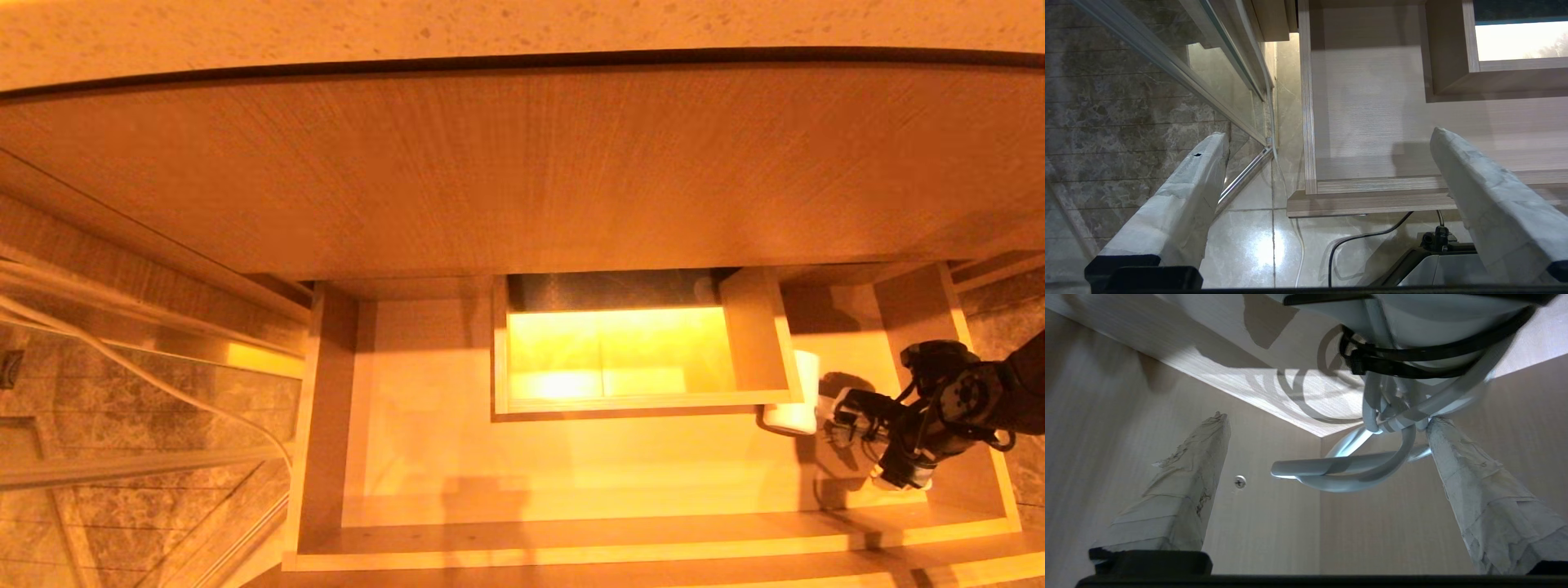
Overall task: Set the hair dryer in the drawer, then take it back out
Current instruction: Take the hairdryer out
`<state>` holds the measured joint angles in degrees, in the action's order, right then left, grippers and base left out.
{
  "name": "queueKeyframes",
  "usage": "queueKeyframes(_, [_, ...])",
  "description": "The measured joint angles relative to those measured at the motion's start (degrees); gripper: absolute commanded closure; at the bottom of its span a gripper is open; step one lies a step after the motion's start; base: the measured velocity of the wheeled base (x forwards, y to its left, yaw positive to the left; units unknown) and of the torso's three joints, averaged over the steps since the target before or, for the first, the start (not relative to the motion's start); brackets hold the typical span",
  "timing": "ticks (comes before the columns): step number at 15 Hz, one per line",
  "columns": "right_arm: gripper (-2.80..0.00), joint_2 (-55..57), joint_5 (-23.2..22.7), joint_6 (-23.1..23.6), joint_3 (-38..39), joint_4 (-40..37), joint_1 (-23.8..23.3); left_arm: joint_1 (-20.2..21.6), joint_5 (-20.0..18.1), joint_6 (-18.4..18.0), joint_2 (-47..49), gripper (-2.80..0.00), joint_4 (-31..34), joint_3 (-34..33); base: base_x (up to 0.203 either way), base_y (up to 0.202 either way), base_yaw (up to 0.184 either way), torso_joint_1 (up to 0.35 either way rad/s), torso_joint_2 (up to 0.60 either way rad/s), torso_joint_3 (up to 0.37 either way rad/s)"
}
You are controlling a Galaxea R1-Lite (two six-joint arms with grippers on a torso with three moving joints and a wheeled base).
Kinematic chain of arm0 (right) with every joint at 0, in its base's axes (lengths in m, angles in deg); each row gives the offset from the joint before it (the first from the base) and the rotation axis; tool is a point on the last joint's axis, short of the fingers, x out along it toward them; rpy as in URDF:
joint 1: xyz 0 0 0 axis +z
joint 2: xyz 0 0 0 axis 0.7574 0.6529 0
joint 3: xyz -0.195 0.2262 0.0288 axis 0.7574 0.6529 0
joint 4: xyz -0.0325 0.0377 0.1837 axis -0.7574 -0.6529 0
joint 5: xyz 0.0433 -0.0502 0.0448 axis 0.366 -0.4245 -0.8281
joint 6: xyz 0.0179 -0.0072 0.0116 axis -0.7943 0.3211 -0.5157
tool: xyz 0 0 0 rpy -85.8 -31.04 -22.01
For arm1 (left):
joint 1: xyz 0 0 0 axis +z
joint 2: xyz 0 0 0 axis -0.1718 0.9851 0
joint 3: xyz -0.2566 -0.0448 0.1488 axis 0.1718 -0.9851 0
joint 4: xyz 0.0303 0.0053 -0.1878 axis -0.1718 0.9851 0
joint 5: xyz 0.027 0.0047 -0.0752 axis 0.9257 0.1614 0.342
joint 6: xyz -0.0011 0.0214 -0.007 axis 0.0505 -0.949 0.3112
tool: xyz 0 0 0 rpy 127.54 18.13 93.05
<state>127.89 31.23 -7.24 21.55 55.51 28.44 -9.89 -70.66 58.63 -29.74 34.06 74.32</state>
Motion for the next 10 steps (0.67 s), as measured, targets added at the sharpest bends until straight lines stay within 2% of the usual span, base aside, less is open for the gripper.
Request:
queueKeyframes(4, [-2.8,0.82,0.09,-0.02,-0.12,0.06,0.05,0.0,0.0,0.0,0.0,-2.8,0.0,0.0,0.0,0.0,0.0,0.0,0.0,0.0])
queueKeyframes(5, [0.0,1.02,0.16,-0.01,-0.21,0.06,0.02,0.0,0.0,0.0,0.0,-2.8,0.0,0.0,0.0,0.0,0.0,0.0,0.0,0.0])
queueKeyframes(10, [0.0,1.24,0.16,0.06,-0.3,0.01,0.05,0.0,0.0,0.0,0.0,-2.8,0.01,0.0,0.0,0.0,0.0,0.0,0.0,0.0])
